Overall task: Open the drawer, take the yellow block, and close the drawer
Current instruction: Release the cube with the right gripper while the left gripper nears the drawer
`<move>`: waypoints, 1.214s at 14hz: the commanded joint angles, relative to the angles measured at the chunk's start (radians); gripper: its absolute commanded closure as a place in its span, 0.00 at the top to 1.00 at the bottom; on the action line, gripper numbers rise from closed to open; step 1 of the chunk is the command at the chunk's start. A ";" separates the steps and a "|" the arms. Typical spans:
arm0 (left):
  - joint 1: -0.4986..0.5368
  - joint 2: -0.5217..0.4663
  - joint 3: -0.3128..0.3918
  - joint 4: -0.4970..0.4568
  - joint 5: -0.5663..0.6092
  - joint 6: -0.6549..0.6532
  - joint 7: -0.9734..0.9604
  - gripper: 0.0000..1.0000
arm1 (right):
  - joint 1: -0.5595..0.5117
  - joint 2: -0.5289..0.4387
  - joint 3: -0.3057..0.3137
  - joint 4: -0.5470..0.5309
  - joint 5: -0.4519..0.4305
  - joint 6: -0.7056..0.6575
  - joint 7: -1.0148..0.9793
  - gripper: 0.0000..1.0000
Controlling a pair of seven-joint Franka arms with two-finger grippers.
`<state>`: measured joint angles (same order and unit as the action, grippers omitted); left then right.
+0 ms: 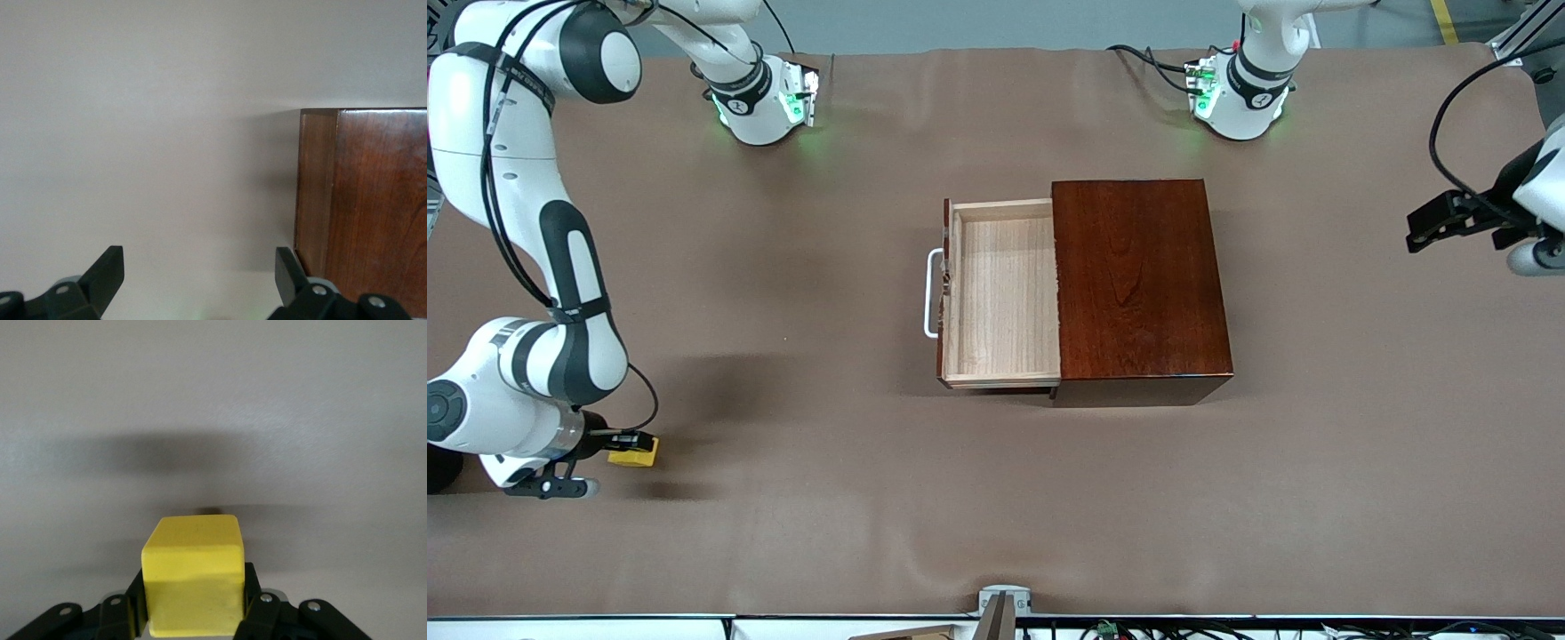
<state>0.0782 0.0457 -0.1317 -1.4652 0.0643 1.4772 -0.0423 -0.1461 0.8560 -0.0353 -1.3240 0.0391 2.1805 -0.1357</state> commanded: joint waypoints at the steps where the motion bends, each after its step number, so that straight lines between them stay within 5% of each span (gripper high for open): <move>1: -0.091 -0.041 0.081 0.000 -0.015 -0.047 0.016 1.00 | -0.010 0.043 0.011 0.059 -0.015 -0.014 0.039 0.00; 2: -0.110 -0.029 0.073 0.003 -0.021 -0.049 -0.025 1.00 | -0.012 0.046 0.012 0.057 -0.015 -0.013 0.038 0.02; 3: -0.126 -0.011 0.055 0.005 -0.038 -0.049 -0.106 1.00 | -0.012 0.046 0.011 0.059 -0.015 -0.011 0.036 0.32; 4: -0.145 -0.004 0.017 0.006 -0.046 -0.049 -0.213 1.00 | -0.010 0.044 0.011 0.055 -0.010 -0.011 0.045 0.99; 9: -0.270 0.189 -0.112 0.138 -0.112 -0.023 -0.832 1.00 | -0.010 -0.055 0.017 0.057 -0.004 -0.132 0.036 1.00; 15: -0.501 0.336 -0.124 0.147 -0.123 0.162 -1.365 1.00 | 0.046 -0.385 0.017 0.029 -0.011 -0.565 0.047 1.00; 17: -0.549 0.373 -0.123 0.147 -0.121 0.208 -1.546 1.00 | 0.052 -0.486 0.017 -0.051 -0.011 -0.603 0.051 1.00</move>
<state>-0.4414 0.3779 -0.2602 -1.3570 -0.0393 1.6657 -1.4560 -0.0976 0.4726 -0.0206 -1.2470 0.0393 1.5749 -0.1009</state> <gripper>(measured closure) 0.000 0.000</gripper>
